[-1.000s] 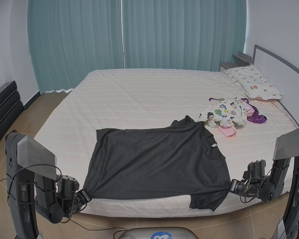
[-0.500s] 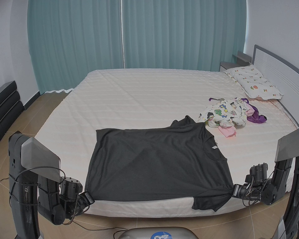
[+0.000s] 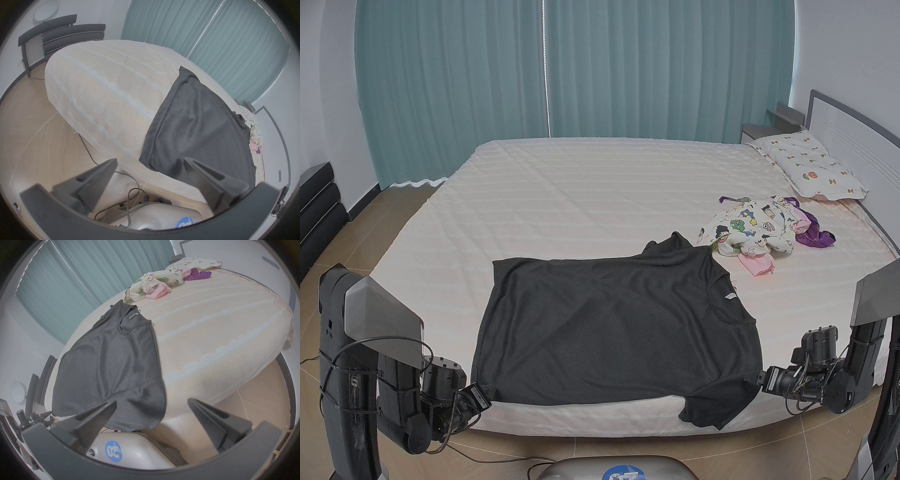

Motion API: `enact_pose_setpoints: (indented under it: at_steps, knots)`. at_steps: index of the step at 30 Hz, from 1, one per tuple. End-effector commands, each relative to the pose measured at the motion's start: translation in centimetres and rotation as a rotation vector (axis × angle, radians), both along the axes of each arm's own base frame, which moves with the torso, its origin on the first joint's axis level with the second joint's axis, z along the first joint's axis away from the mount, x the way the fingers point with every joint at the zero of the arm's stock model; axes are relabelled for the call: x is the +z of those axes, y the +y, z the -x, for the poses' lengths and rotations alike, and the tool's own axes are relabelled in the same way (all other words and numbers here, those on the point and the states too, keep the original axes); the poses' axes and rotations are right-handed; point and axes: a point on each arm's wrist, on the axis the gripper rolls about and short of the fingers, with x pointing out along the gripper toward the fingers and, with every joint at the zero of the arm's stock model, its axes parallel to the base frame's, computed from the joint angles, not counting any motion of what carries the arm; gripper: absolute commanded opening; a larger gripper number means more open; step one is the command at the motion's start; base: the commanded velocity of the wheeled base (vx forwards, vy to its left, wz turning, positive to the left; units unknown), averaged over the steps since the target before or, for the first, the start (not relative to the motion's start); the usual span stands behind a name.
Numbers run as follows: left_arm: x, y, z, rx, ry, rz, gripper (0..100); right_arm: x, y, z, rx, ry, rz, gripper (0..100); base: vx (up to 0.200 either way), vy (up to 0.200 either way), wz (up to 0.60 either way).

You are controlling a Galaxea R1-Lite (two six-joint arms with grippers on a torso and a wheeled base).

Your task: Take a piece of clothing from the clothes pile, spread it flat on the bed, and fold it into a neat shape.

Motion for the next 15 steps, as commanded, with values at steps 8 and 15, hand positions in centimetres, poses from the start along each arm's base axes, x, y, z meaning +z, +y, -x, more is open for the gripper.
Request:
enact_pose_setpoints:
  at_steps: [8,15]
  knots:
    - [3.3,0.7,-0.2,0.053,-0.185,0.024,100,3.4,-0.4,-0.4,-0.103,-0.122,-0.186,100,0.0,0.0,0.0]
    - [3.7,1.2,-0.2,0.063,-0.198,0.034,100,3.8,0.0,-0.1,-0.092,-0.127,-0.206,100,0.0,0.0,0.0]
